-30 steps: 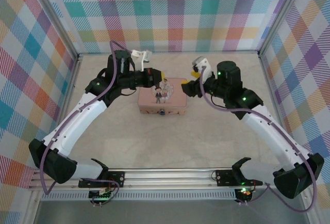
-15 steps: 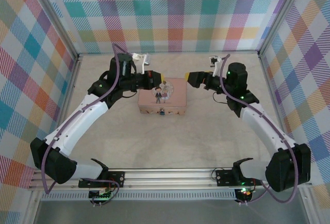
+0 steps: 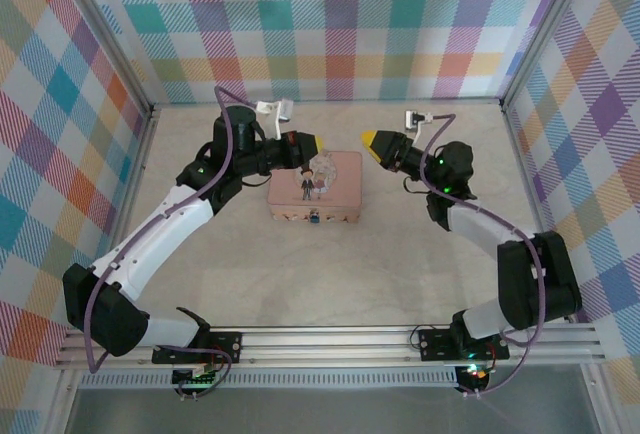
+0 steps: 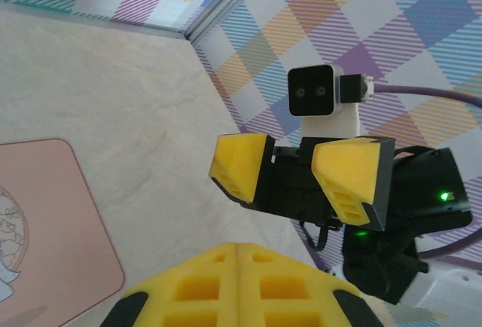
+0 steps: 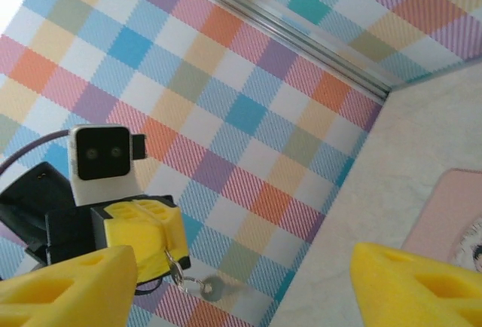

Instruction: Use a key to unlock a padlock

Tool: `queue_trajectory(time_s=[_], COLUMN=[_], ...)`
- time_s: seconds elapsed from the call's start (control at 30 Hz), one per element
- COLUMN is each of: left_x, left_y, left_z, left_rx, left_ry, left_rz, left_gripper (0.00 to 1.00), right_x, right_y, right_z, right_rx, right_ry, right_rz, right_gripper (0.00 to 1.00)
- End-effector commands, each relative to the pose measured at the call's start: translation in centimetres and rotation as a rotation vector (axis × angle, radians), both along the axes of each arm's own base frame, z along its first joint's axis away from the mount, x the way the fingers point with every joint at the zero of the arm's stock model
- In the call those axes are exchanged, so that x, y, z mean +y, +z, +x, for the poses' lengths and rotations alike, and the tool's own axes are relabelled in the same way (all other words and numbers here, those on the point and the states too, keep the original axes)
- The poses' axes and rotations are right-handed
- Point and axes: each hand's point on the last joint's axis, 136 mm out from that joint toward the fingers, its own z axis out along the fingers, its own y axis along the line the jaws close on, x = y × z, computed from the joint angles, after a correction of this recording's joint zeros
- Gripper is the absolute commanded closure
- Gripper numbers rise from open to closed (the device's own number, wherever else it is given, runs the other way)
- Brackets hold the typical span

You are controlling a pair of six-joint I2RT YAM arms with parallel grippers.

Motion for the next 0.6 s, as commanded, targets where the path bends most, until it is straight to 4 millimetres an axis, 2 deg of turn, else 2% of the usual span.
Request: queue_trajectory(time_s=[0.0, 0.07, 0.2, 0.47, 0.57], left_x=[-0.8, -1.1, -1.4, -1.8, -1.8], left_y=[2.3, 2.5, 2.6, 2.2, 2.2], left_z=[-0.6, -0.7, -0.8, -1.0, -1.0], left_rx=[-0.031, -0.028, -0.023, -0.010, -0.012], left_ry=[-0.031, -0.035, -0.041, -0.051, -0.050], left_rz=[-0.097, -0.117, -0.134, -0.144, -0.147], left_gripper=[1.00, 1.00, 1.00, 1.00, 1.00], right_x=[0.9, 2.0, 3.8, 4.7, 5.1], right_y=[3.0, 3.2, 3.5, 4.2, 4.3], right_z=[-2.1, -2.6, -3.3, -4.0, -4.2], right_rx=[-0.119, -0.133, -0.155, -0.177, -0.179], right_ry=[0.077, 0.117, 0.168, 0.199, 0.211], right_rz=[0.095, 0.101, 0.113, 0.131, 0.133], right_gripper=[0.31, 0.37, 0.43, 0.53, 0.53])
